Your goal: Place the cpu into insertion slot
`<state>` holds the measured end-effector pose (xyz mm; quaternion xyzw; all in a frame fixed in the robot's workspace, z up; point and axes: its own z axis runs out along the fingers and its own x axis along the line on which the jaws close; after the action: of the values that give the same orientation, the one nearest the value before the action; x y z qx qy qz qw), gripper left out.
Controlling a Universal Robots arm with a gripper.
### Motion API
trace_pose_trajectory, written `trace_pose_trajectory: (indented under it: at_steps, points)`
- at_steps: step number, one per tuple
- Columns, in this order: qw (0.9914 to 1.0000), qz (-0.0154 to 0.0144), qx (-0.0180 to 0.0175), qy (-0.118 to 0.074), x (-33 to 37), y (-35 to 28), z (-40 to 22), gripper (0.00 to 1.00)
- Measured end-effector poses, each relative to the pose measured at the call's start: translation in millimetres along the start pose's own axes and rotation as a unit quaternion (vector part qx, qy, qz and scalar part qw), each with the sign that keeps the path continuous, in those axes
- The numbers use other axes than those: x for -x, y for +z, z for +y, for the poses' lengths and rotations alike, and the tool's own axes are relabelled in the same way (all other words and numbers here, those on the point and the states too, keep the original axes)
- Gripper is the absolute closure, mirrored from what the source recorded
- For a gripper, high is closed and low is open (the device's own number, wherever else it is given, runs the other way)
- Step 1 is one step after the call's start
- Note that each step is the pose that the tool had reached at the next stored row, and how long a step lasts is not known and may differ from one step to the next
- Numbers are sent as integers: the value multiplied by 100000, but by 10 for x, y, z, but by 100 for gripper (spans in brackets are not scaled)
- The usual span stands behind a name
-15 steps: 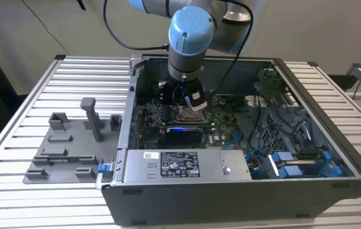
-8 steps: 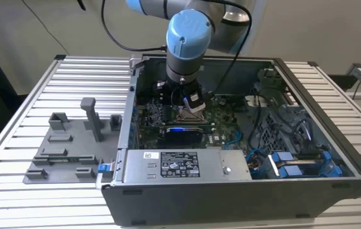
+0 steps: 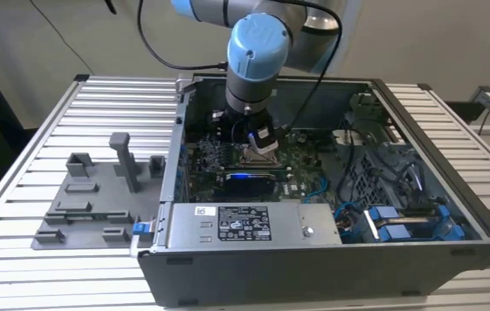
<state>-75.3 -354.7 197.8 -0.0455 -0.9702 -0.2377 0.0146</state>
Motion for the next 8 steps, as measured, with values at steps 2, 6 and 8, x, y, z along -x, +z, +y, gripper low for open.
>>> trace_pose_trajectory:
  at_steps: [2,6,8]
  points:
    - [99998,97,-592,83,0,0,0,89]
    - [99990,229,-1415,201,1,0,0,89]
    - [99959,507,-2773,439,0,1,0,89]
